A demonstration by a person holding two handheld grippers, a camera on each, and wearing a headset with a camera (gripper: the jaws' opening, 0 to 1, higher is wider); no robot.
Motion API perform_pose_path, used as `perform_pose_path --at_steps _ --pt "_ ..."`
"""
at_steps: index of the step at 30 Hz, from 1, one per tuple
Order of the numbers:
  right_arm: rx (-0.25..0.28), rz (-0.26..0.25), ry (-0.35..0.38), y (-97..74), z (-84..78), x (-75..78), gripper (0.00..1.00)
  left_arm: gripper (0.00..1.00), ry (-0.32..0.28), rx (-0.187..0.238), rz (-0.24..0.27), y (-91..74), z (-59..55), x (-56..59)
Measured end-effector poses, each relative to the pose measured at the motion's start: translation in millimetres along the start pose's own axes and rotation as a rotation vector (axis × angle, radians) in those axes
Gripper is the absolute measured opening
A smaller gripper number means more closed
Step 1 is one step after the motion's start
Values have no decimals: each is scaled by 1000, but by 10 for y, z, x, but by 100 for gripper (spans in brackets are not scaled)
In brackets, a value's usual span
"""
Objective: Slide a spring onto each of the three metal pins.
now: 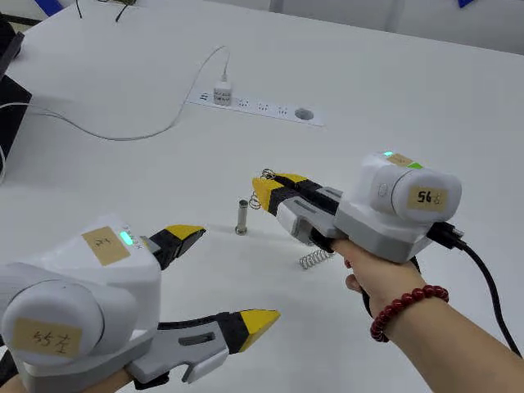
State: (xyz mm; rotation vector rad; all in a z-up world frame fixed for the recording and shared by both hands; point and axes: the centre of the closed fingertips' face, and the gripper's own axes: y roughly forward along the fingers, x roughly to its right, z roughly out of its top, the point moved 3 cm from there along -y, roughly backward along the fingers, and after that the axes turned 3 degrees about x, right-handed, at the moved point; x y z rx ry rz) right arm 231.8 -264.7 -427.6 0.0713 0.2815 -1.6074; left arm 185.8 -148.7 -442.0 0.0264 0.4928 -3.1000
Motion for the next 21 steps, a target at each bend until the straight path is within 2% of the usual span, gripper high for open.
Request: perform_pose_path --at_steps 11,21 --pt "-31 1 -53 167 -92 36 12 82 -2 -6 -15 21 -21 26" --pt "-45 0 -85 220 -147 17 12 91 -33 -7 1 21 -41 -6"
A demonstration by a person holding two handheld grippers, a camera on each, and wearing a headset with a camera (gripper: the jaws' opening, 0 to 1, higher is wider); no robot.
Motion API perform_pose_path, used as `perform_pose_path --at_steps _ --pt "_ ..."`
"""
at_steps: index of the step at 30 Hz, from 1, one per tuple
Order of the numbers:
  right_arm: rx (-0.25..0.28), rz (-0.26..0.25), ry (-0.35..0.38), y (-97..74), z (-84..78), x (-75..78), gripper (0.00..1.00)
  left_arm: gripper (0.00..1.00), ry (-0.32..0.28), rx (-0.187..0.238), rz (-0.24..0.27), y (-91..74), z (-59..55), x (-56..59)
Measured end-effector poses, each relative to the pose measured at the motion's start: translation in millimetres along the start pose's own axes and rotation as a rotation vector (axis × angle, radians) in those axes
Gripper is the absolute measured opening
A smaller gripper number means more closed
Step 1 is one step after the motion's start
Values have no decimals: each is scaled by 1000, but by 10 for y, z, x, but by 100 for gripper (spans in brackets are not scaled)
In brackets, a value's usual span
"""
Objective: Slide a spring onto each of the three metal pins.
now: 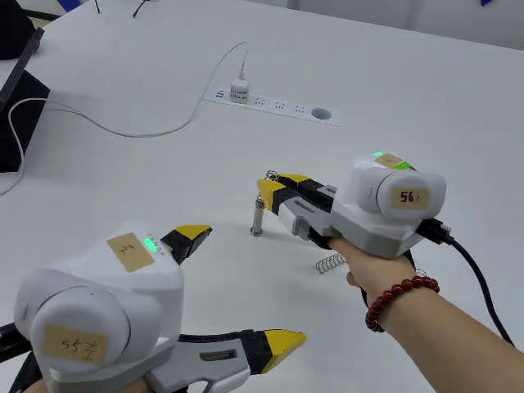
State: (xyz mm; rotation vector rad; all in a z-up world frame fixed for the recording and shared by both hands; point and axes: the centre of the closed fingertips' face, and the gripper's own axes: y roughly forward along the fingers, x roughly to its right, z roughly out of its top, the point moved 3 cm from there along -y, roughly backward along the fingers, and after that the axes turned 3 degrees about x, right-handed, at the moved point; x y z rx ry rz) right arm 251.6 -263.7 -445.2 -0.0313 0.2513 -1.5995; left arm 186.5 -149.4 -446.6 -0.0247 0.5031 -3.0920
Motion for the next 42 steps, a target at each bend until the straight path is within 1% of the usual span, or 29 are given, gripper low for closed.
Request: perform_pose_path --at_steps 2,4,7,12,18,24,30,40,42 --pt "-13 -7 -35 11 -28 -5 12 92 -4 2 2 -1 1 -2" --pt "-16 -3 -52 17 -40 -31 12 92 -6 4 3 -2 1 -3" --pt "-34 -3 -95 30 -78 -49 12 93 -11 0 0 -4 -13 3" --pt "-57 -5 -130 49 -139 -54 12 93 -18 3 0 -6 -9 1" --pt "-79 -11 -135 73 -219 -35 12 92 -34 7 3 -17 6 -7" --pt "-109 -17 -124 90 -311 -14 12 92 -37 7 8 -20 9 -15" --pt "-134 -20 -129 99 -386 -2 12 91 -34 2 9 -25 6 -19" --pt "-162 -39 -113 104 -468 -2 12 89 -39 2 6 -21 2 -14" --pt "-168 -42 -89 98 -485 -4 12 89 -38 2 4 -21 1 -11"
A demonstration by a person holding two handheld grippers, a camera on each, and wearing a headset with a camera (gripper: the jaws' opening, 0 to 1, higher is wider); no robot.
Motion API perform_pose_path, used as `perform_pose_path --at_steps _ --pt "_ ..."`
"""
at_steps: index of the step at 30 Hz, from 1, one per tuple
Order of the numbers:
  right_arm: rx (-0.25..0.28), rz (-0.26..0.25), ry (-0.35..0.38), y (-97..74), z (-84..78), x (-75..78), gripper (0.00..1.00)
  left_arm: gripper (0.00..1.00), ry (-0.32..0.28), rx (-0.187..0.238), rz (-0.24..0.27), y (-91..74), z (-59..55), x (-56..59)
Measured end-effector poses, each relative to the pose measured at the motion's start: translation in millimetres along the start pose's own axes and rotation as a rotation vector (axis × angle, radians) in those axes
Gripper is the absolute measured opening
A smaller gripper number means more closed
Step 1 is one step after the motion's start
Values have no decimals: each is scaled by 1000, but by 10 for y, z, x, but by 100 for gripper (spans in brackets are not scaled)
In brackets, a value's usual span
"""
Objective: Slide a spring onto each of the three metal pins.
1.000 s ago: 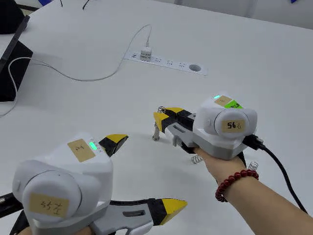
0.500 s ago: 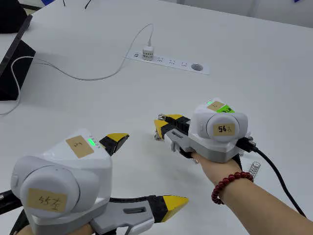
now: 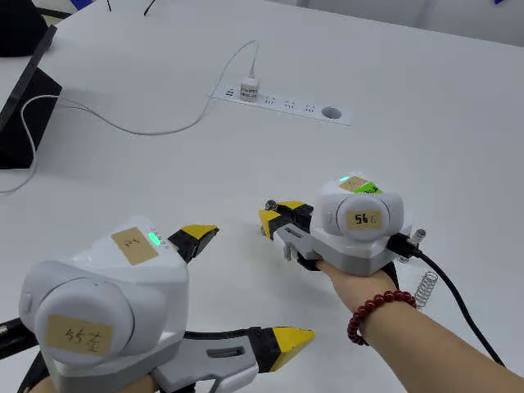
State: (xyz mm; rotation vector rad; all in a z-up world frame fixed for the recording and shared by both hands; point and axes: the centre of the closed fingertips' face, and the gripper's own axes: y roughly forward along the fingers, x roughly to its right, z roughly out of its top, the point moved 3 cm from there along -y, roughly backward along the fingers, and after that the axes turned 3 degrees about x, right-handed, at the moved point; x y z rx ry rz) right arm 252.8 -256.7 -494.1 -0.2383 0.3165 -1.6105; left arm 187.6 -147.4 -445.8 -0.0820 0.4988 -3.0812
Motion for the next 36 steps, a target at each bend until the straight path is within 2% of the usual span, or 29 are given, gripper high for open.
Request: perform_pose_path --at_steps 3,7,19,28,36 --pt "-10 -1 3 0 -15 -2 13 89 -4 -1 -3 6 -3 6" --pt "-11 18 42 -18 0 -33 20 89 -2 1 -4 11 4 7" --pt "29 44 58 -223 232 -77 30 88 -10 5 2 16 27 -4" --pt "69 41 104 -416 436 -39 39 88 4 -1 15 12 38 -22" --pt "86 23 112 -609 534 49 44 85 -5 5 33 2 66 -62"
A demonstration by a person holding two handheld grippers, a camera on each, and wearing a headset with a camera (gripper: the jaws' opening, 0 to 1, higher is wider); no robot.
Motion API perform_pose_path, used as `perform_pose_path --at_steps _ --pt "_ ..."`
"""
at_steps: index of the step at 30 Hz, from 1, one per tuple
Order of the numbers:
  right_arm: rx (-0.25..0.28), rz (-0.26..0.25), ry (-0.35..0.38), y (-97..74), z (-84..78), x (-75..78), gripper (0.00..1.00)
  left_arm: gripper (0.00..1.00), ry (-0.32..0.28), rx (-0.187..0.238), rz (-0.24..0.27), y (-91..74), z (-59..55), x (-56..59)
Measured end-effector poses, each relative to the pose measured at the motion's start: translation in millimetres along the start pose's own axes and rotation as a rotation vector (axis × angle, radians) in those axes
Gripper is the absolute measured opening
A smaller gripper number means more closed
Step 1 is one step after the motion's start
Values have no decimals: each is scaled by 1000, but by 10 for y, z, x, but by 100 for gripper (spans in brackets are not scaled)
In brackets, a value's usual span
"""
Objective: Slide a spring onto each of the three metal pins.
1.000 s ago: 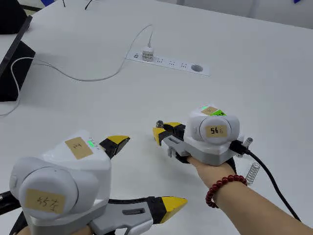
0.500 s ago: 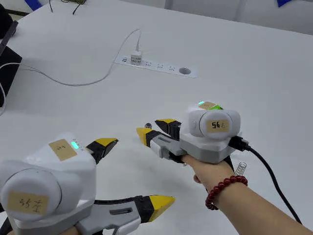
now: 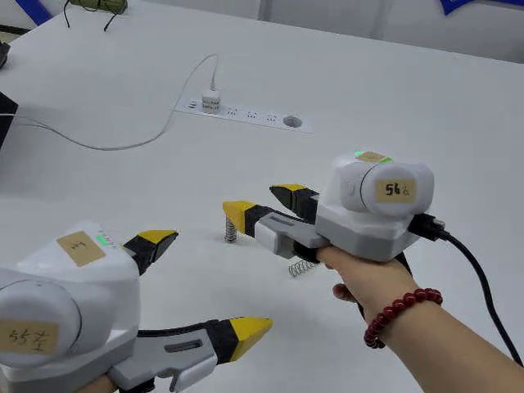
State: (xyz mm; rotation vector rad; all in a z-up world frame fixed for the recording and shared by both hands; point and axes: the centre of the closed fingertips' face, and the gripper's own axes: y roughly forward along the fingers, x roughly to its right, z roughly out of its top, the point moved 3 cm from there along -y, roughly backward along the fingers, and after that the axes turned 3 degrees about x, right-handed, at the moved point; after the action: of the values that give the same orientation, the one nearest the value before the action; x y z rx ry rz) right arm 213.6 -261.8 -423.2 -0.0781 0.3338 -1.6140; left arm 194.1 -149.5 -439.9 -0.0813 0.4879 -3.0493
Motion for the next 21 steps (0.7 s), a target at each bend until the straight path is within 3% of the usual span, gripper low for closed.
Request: perform_pose_path --at_steps 21 --pt "19 -39 -12 -592 10 206 52 73 50 -28 -13 170 36 30"
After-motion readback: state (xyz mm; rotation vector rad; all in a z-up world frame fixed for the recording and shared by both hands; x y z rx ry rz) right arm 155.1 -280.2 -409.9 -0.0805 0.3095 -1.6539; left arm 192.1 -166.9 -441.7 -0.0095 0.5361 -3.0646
